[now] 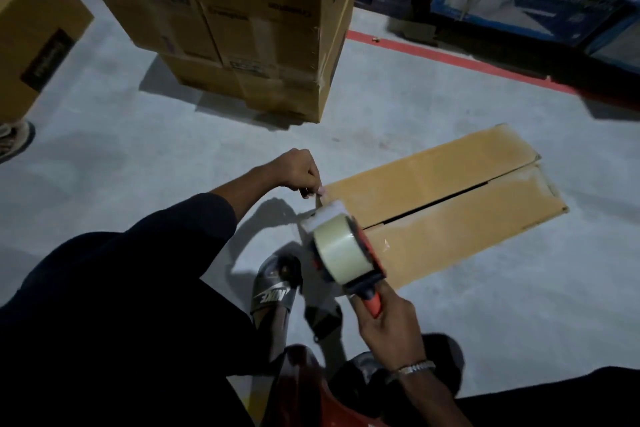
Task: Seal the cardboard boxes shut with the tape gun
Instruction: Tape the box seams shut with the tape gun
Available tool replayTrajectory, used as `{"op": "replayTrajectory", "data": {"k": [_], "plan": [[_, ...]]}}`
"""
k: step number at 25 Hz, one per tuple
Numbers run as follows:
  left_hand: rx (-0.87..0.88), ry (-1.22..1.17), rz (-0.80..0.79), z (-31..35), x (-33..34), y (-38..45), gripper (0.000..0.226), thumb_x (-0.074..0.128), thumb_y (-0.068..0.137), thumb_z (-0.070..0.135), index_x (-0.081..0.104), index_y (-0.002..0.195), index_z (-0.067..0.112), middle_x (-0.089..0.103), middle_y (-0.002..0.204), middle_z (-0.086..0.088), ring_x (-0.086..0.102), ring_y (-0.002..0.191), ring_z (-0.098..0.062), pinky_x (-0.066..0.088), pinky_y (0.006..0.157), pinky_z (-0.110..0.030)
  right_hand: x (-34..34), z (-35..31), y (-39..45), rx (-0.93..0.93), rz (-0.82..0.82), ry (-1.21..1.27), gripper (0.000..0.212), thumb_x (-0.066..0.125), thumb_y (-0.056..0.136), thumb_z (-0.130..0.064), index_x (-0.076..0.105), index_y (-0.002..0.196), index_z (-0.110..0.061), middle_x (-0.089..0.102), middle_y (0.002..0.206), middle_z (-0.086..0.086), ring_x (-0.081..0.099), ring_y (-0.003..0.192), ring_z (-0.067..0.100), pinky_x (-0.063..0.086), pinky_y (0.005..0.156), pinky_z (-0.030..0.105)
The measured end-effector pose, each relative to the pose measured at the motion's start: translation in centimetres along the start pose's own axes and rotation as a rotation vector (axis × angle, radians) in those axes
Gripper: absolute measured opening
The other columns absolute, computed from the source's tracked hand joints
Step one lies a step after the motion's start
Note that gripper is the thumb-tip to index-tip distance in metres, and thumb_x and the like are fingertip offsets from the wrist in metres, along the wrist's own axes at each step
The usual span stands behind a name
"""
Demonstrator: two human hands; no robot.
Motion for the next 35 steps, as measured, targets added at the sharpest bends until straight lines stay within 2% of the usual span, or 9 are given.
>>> {"op": "replayTrajectory", "data": {"k": [3, 6, 10, 13, 17, 19, 23, 30, 35], "plan": [[-0.105, -0.222, 0.248, -3.3, -5.1, 0.7, 0.015, 0.083, 0.086, 0.011, 0.082, 0.095, -0.001, 0.079, 0.080, -0.016, 0.074, 0.061, -0.017, 0.066, 0.080, -0.040, 2.8, 1.2, -0.9, -0.027, -0.042, -0.068, 0.029, 0.067, 0.087, -0.049, 0.066, 0.108, -0.029, 0.066, 0.066, -0.004, 0.065, 0.062, 0.016, 0.045, 0.054, 0.031], [-0.297, -0.232, 0.027, -6.2, -4.9, 0.1, 0.024, 0.077, 0.094, 0.016, 0.077, 0.106, -0.006, 0.079, 0.095, -0.018, 0.073, 0.067, -0.020, 0.062, 0.075, -0.033, 2.9, 2.3, -0.8, -0.019, -0.022, -0.080, 0.027, 0.069, 0.088, -0.046, 0.067, 0.107, -0.027, 0.066, 0.066, -0.005, 0.065, 0.062, 0.014, 0.047, 0.055, 0.030], [-0.361, -0.344, -0.401, -6.9, 3.3, -2.8, 0.064, 0.064, 0.090, 0.071, 0.071, 0.125, 0.017, 0.077, 0.118, -0.005, 0.075, 0.099, -0.017, 0.061, 0.086, -0.033, 1.7, 0.6, 0.3, -0.068, -0.011, -0.001, 0.020, 0.076, 0.088, -0.031, 0.059, 0.094, -0.041, 0.059, 0.057, -0.008, 0.061, 0.056, 0.009, 0.040, 0.050, 0.014], [-0.342, -0.670, -0.472, -6.2, 8.6, -3.4, 0.066, 0.077, 0.085, 0.058, 0.067, 0.134, 0.015, 0.067, 0.134, -0.008, 0.071, 0.108, -0.016, 0.060, 0.085, -0.032, 1.6, 0.1, 0.1, -0.081, 0.032, -0.011, 0.032, 0.076, 0.087, -0.025, 0.051, 0.081, -0.045, 0.057, 0.057, -0.010, 0.058, 0.053, 0.009, 0.038, 0.050, 0.013], [-0.307, -0.861, -0.313, -4.8, 9.1, -3.1, 0.016, 0.071, 0.098, 0.017, 0.068, 0.111, 0.009, 0.073, 0.101, -0.004, 0.074, 0.078, -0.007, 0.059, 0.067, -0.022, 1.5, 0.9, -0.3, -0.057, 0.021, 0.018, 0.032, 0.077, 0.086, -0.025, 0.051, 0.075, -0.040, 0.057, 0.056, -0.012, 0.057, 0.051, 0.009, 0.039, 0.051, 0.016], [-0.306, -0.895, -0.217, -4.8, 8.1, -3.3, 0.006, 0.069, 0.100, 0.013, 0.067, 0.104, 0.009, 0.077, 0.101, -0.007, 0.077, 0.083, -0.011, 0.062, 0.070, -0.024, 1.2, 0.6, -0.5, -0.065, 0.010, 0.031, 0.029, 0.076, 0.086, -0.025, 0.052, 0.076, -0.038, 0.057, 0.056, -0.010, 0.057, 0.051, 0.009, 0.039, 0.050, 0.013], [-0.188, -0.906, -0.055, -4.3, 4.9, -3.4, 0.012, 0.072, 0.097, 0.011, 0.064, 0.089, 0.012, 0.078, 0.112, -0.011, 0.076, 0.105, -0.020, 0.061, 0.089, -0.031, 0.4, 0.1, -0.8, -0.057, 0.044, 0.070, 0.027, 0.077, 0.087, -0.023, 0.055, 0.076, -0.035, 0.056, 0.054, -0.003, 0.056, 0.049, 0.013, 0.041, 0.049, 0.013], [-0.206, -0.776, 0.394, -6.0, 3.6, -1.7, 0.009, 0.089, 0.080, 0.018, 0.082, 0.080, 0.012, 0.080, 0.090, -0.006, 0.073, 0.100, -0.025, 0.063, 0.086, -0.039, 1.0, 0.3, 1.6, -0.001, 0.039, 0.134, 0.017, 0.079, 0.086, -0.024, 0.063, 0.082, -0.029, 0.061, 0.061, -0.010, 0.057, 0.055, 0.008, 0.040, 0.052, 0.011], [-0.325, -0.821, 0.396, -7.2, 5.2, -1.3, 0.017, 0.091, 0.078, 0.023, 0.082, 0.083, 0.010, 0.080, 0.086, -0.006, 0.078, 0.087, -0.022, 0.065, 0.085, -0.040, 1.6, 1.6, 2.4, 0.044, 0.022, 0.134, 0.013, 0.079, 0.087, -0.024, 0.066, 0.085, -0.023, 0.063, 0.062, -0.006, 0.060, 0.060, 0.007, 0.041, 0.054, 0.009]]}}
Point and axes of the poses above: each hand's wrist, its own y-axis towards the middle knuckle, its own x-axis out of the palm, z = x × y, the point moved 9 cm from there along y, towards the middle knuckle
